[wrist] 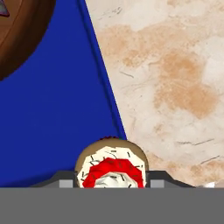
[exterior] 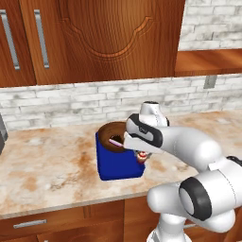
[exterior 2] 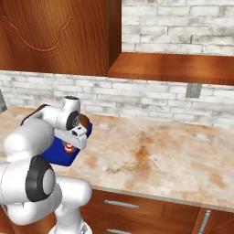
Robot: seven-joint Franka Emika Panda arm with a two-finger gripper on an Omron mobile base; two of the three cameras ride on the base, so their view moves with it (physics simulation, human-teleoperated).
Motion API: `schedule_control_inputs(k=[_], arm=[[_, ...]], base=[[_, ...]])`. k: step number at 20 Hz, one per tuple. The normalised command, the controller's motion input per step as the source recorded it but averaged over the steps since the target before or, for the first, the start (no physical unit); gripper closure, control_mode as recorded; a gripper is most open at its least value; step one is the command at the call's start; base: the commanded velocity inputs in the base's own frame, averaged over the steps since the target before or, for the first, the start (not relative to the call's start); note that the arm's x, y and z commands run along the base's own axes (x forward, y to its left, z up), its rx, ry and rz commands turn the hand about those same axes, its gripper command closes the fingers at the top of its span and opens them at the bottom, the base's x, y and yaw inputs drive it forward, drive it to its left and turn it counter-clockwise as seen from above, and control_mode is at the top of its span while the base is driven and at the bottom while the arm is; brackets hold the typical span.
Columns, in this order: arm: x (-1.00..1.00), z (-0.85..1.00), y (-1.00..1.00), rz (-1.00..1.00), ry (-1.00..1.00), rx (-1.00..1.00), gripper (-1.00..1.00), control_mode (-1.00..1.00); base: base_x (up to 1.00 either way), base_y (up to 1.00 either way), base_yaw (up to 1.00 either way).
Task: Place the bowl with cake and the cupcake onto the tray.
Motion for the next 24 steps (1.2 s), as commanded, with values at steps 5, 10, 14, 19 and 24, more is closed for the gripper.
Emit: schedule_control_inputs(k=[5,10,14,19,24], arm=[[0.00,0.02,0.47,0.00,0.03,0.00,1.00,-1.00],[0.00,0.00,0.46,0.00,0.06,0.00,1.00,-1.00],[0.00,0.00,0.36,0.00,0.08,0.00,1.00,-1.00],[0.00,0.00,0.34,0.00,0.08,0.00,1.00,-1.00],[0.00,0.00,0.19,0.00,0.04,0.00,1.00,-1.00]], base=[[0.00,0.00,0.00],[0.00,0.00,0.00],[0.00,0.00,0.00],[0.00,0.00,0.00],[0.00,0.00,0.00]])
